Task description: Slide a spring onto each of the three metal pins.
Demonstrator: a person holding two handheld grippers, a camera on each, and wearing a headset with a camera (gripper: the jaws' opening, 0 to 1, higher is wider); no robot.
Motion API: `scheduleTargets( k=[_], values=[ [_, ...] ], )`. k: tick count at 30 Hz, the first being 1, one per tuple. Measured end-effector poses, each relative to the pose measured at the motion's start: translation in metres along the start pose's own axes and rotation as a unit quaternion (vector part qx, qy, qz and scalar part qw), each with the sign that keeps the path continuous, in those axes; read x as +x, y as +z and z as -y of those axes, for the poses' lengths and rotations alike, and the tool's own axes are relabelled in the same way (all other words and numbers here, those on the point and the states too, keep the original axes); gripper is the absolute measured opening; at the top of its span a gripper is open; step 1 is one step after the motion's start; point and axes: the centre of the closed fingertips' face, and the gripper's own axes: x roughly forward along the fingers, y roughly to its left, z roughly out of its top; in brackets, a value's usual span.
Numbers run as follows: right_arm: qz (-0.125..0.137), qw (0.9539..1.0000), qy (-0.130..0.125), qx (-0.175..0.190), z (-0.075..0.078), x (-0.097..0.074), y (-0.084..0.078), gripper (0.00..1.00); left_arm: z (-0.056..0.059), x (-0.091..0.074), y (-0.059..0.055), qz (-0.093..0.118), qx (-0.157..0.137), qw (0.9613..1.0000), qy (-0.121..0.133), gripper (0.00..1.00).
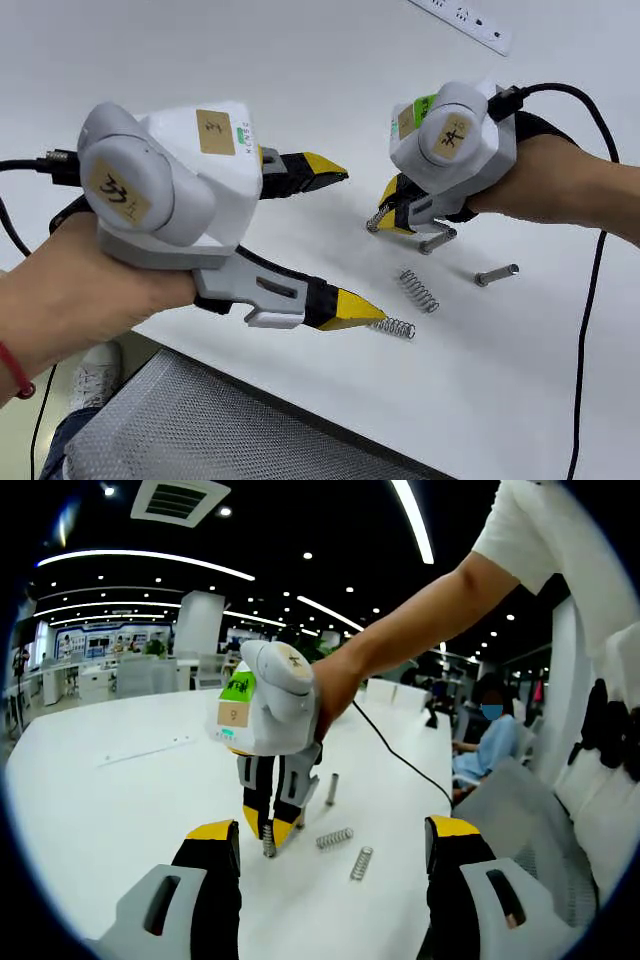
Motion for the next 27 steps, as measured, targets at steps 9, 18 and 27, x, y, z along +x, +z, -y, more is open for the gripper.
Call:
scheduleTargets(
  k=[9,18,27],
  values=[
    [0.003,1.0000,-0.001,0.004,0.000,0.001,0.000,0.12,0.001,0.000,0.000,-0.001,0.000,1.0000,-0.002,0.77],
    [0.008,0.9999,-0.001,0.010,0.001,0.002,-0.001,0.18,0.002,0.000,-0.001,-0.005,0.002,1.0000,-0.004,0.77],
    [0.025,0.9995,-0.007,0.020,0.000,-0.010,0.003,0.22,0.002,0.000,0.001,-0.008,0.007,0.9999,-0.006,0.76]
  ],
)
